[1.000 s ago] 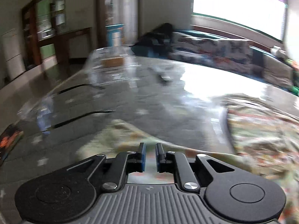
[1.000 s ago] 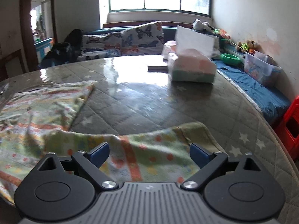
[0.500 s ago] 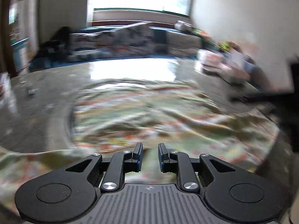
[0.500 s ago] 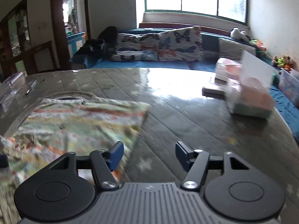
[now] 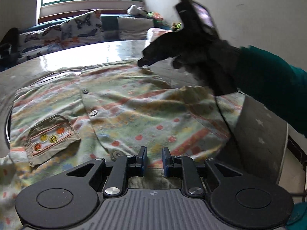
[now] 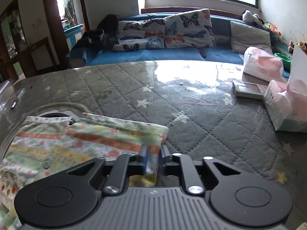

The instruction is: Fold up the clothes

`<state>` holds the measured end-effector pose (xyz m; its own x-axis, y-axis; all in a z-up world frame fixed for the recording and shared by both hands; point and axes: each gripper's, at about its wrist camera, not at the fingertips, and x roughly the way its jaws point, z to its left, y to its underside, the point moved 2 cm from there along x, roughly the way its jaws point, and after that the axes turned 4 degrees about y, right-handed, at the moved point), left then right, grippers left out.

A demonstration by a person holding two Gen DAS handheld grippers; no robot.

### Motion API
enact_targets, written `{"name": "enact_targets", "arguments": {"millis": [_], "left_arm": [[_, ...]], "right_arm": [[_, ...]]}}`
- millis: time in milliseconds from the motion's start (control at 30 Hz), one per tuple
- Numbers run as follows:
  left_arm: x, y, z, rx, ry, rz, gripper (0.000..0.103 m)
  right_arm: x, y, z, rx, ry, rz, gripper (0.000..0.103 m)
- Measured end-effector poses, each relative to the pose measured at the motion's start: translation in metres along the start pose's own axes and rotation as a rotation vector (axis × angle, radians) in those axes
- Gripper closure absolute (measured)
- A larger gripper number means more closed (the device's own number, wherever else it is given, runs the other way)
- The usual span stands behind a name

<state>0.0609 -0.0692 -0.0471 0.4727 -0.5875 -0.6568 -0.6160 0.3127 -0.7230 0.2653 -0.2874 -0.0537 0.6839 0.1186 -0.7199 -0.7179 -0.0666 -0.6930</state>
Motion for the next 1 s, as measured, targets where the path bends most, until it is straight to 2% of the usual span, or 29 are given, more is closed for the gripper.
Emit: {"name": "enact_targets", "arguments": {"millis": [133,333,500,600,633,667,833,1000], "left_arm": [[0.0,0.002,-0.003,0.028,0.046,0.0,0.085],[0.0,0.005,-0.009,0.046,0.069,-0.002,0.085],[-0.001,0.003,-0.01,0.026,0.042,-0.007,0.084],[-0.004,-0.001,-0.01,0.015,0.023,-0.022,0.084],[-0.005,-0.003,-0.011,0.013,0.017,-0.031,0.083],[-0.006,-0.005,-0.012,0.01,0.01,-0.039,0.083],[-0.006,-0.01,-0.019,0.004,-0.024,-0.062,0.059],[0.0,-0.012,-0.027,0.004,-0.047,-0.052,0.053]], "right_arm": [[0.012,-0.008,0.0,-0.003,0.022,-0.002,0.096],[0.02,-0.019,-0.001,-0.021,0.052,0.007,0.095],[-0.016,-0.014,-0.001,-0.06,0.028,-0.027,0.09],[-0.045,0.001,-0.004,-0.103,0.029,-0.047,0.075],[-0.056,0.008,-0.007,-0.112,0.033,-0.056,0.067],[-0.066,0.016,-0.012,-0.111,0.039,-0.06,0.065],[-0.105,0.065,-0.057,-0.051,0.128,-0.061,0.057],[-0.139,0.117,-0.1,0.019,0.242,-0.062,0.051]]}}
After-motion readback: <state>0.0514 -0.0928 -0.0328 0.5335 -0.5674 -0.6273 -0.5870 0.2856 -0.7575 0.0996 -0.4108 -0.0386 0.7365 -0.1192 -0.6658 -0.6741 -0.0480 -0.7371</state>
